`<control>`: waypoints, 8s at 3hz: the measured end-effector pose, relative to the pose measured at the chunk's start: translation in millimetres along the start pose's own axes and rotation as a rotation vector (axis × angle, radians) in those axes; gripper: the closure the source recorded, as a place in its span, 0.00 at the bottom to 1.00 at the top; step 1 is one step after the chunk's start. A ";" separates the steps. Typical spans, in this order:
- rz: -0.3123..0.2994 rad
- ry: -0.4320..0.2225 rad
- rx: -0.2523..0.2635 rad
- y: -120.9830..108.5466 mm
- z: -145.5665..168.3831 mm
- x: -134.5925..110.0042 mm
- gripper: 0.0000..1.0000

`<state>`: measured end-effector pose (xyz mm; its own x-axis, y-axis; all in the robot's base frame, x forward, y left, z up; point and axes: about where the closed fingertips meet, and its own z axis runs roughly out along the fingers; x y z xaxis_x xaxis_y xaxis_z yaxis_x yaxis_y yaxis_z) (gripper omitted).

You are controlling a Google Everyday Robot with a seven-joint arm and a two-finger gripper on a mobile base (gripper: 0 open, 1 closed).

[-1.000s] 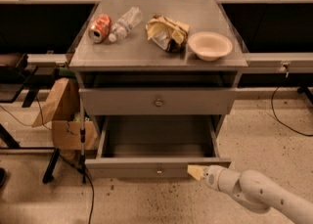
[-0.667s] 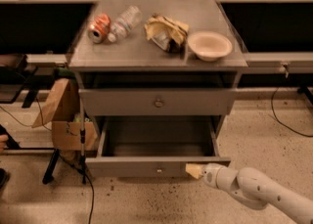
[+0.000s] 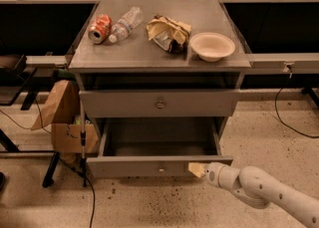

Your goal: Close middle drawer

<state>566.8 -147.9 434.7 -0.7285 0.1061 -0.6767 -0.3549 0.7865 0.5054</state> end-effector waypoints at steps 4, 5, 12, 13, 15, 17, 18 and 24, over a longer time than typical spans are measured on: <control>-0.002 -0.036 -0.011 5.1 6.5 -0.3 1.00; -0.002 -0.044 -0.009 3.8 7.2 -4.6 1.00; -0.033 -0.091 0.028 -1.6 8.3 -7.6 1.00; -0.038 -0.091 0.039 -6.0 7.7 -7.5 1.00; -0.023 -0.099 0.068 -16.5 7.2 -8.0 1.00; 0.000 -0.114 0.105 -28.6 4.1 -15.5 1.00; 0.004 -0.117 0.112 -29.6 2.2 -14.3 1.00; -0.062 -0.132 0.135 -33.4 -1.9 -23.4 1.00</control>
Offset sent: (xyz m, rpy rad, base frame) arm 0.0168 0.0012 -0.0022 0.0439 -0.0565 -0.0346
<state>594.6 -177.9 434.7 -0.6212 0.1270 -0.7733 -0.3082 0.8677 0.3901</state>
